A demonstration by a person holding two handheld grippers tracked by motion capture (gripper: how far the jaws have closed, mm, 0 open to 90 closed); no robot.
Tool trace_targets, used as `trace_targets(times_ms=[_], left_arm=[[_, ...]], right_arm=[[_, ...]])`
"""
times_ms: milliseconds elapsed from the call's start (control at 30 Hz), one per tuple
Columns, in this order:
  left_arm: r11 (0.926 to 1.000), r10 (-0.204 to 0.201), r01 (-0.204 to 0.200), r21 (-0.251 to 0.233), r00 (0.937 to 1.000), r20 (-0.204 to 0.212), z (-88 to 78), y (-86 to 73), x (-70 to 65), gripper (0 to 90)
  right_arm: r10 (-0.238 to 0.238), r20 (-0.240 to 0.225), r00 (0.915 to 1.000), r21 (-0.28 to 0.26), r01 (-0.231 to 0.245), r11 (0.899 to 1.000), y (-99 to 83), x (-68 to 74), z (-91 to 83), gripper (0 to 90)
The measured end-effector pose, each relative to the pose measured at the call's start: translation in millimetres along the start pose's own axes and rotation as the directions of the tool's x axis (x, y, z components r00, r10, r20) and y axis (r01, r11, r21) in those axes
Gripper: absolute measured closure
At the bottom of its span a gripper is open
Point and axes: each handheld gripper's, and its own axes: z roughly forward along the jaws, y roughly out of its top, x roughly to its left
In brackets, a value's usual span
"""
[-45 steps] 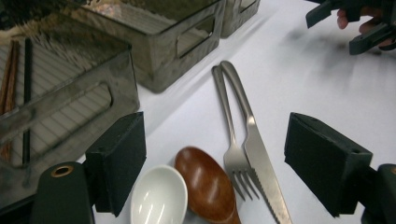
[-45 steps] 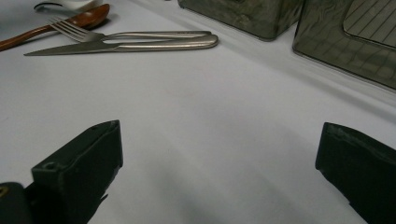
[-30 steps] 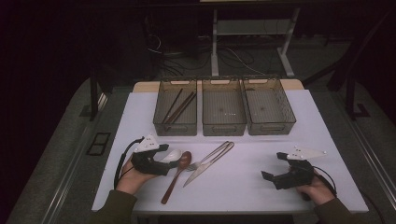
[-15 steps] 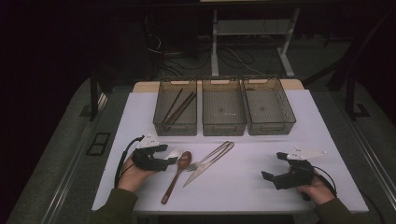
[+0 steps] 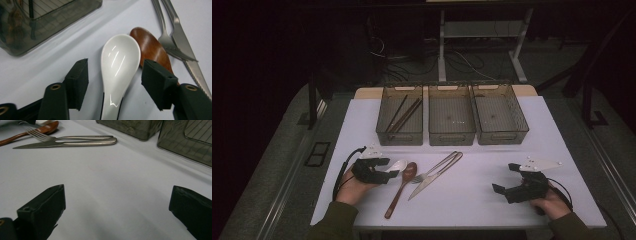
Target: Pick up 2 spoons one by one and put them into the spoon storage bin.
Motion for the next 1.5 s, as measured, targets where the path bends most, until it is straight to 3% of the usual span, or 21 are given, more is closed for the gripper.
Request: trace_targets(times_ms=[267, 733, 967, 1100, 1267, 1500], left_arm=[[0.9987, 0.035, -0.036, 0.038, 0.9992, 0.018, -3.3, -4.4, 1.2, 45.5], [0.9926, 0.093, -0.089, 0.083, 0.9945, -0.049, -4.6, -4.5, 5.2, 48.3], [0.9926, 0.093, -0.087, 0.085, 0.9934, -0.068, -7.2, -4.7, 9.6, 49.7], [0.9943, 0.093, -0.090, 0.056, 0.9943, -0.051, -7.8, -0.1, 9.0, 49.9], [0.9987, 0.050, -0.050, -0.008, 0.9984, -0.027, -5.2, 10.3, 10.7, 49.9], [0.9991, 0.025, -0.024, -0.036, 0.9995, 0.017, 7.2, 24.6, 12.7, 46.6]], right_arm=[[-0.001, 0.000, 1.0000, -0.001, 0.001, 1.000, 0.0, -0.1, -0.2, 0.4], [0.000, 0.001, 1.0000, -0.003, 0.000, 1.000, 0.2, -0.4, -0.8, 0.4], [-0.001, 0.003, 1.0000, -0.004, 0.001, 1.000, 0.1, -0.5, -1.1, 0.4], [-0.001, 0.002, 1.0000, -0.002, 0.001, 1.000, 0.1, -0.3, -1.1, 0.4], [-0.002, 0.003, 1.0000, -0.001, 0.002, 1.000, 0.2, 0.1, -0.8, 0.4], [-0.005, 0.007, 1.0000, 0.001, 0.005, 1.000, 0.1, 0.2, -0.4, 0.4]])
